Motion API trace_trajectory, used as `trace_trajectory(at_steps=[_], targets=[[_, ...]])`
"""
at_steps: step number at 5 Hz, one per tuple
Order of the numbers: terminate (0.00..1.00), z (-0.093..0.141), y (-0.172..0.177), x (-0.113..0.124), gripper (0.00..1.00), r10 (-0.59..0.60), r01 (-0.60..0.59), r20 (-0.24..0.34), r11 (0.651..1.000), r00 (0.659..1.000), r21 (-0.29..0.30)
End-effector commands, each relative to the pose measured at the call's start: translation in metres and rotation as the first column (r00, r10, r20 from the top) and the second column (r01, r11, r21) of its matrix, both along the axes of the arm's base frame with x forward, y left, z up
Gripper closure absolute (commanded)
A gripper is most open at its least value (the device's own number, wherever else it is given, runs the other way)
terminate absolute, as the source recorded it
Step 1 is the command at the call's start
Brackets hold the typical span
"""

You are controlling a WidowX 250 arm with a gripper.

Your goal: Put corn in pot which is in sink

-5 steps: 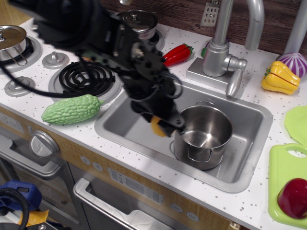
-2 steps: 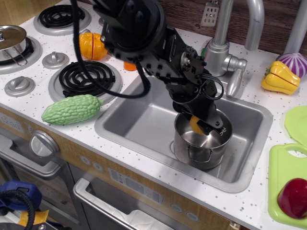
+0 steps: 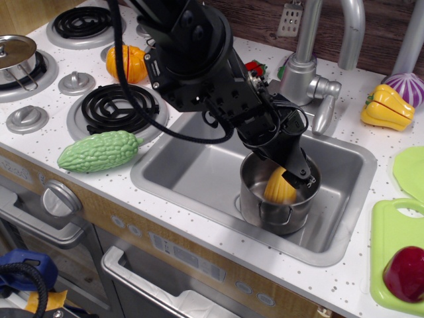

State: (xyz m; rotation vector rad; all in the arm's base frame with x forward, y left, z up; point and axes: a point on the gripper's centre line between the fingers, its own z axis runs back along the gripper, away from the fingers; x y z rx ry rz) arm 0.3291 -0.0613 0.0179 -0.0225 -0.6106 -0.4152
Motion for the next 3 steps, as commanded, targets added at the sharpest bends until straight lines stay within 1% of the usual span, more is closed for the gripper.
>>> trace_trajectory(at_steps=[1,2,3], targets=[[0.0,0.0075,-0.002,0.0041,0.0,-0.005,0.005,0.027,1.0,1.0,-0.002],[0.0,0.0075,-0.002,0.0041,0.0,-0.005,0.005,0.027,1.0,1.0,-0.002],[1.0,0.0075,-0.002,0.0041,0.0,-0.005,0.005,0.027,1.0,1.0,-0.002]])
